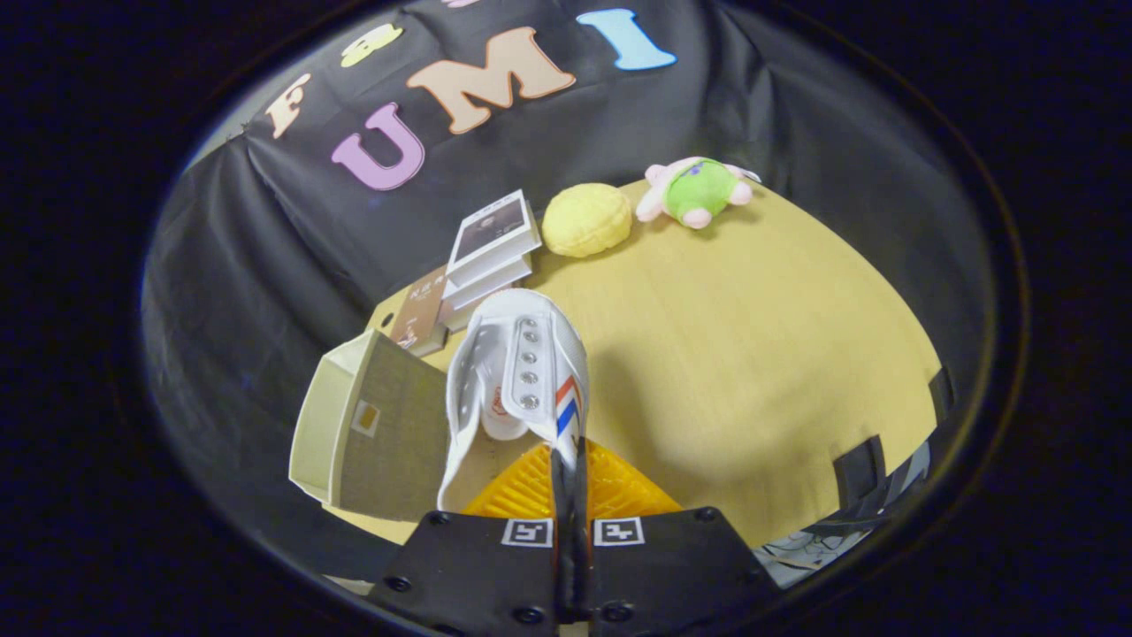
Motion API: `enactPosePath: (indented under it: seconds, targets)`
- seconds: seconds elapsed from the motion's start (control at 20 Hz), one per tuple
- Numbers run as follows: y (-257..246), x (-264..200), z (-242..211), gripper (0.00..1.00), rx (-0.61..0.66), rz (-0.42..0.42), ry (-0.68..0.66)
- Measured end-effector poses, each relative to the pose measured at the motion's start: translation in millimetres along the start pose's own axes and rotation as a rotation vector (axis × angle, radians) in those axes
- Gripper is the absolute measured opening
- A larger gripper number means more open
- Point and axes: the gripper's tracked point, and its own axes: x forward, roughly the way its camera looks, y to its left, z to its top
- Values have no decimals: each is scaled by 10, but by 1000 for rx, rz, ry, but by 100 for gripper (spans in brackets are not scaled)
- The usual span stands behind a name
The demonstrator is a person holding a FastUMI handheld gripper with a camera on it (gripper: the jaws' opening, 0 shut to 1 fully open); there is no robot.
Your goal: Open the storage box then place both shoes into the box .Put the left shoe in first, then the right shoe, with the right side of both shoes facing outward in a uniform manner.
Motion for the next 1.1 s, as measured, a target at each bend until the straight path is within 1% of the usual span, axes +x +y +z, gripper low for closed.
enactPosePath:
  seconds: [0.5, 0.7, 1.1]
  targets:
    - [1004, -114, 79, 3, -1, 63, -17]
    - [1415, -113, 76, 3, 6, 101, -18]
    - [2020, -25, -105, 3, 9, 131, 8]
